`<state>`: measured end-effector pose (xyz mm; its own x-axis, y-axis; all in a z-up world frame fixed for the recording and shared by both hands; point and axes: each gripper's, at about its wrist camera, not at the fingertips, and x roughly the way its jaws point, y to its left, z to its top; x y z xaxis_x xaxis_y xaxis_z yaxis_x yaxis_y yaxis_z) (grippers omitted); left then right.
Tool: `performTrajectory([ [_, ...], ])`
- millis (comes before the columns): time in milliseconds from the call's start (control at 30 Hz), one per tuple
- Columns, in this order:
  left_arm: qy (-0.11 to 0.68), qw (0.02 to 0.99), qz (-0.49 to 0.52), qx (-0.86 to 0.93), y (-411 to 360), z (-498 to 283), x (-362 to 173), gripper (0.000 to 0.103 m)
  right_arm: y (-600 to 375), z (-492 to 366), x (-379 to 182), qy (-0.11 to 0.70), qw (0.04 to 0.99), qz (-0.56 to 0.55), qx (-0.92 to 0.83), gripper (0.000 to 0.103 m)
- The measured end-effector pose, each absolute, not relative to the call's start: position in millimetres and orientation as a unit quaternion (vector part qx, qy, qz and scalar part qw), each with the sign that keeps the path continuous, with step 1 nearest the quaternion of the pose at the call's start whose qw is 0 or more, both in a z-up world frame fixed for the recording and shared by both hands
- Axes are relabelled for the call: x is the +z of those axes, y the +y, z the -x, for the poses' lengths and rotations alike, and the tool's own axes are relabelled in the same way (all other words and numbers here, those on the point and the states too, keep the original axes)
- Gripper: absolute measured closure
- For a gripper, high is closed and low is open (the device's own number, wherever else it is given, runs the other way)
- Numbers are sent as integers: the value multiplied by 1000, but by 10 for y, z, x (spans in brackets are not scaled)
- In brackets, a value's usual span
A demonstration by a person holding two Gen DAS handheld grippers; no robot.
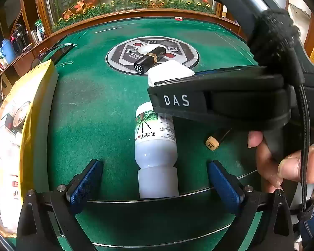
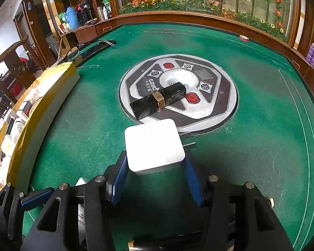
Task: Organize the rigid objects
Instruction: 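Lower the white square box beside the tape roll and open the right gripper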
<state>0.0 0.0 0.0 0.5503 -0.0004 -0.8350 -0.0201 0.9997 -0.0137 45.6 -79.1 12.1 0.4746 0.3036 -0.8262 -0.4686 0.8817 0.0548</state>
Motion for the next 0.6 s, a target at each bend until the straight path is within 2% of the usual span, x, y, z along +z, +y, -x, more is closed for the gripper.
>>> performTrajectory([
  [367,474,880,10,6,0,0,0,1,-876,-383,140,470,853,75,214,53],
  [600,474,880,10,6,-1,0,0,1,-1294,-118,426,430,876,47,212,53],
])
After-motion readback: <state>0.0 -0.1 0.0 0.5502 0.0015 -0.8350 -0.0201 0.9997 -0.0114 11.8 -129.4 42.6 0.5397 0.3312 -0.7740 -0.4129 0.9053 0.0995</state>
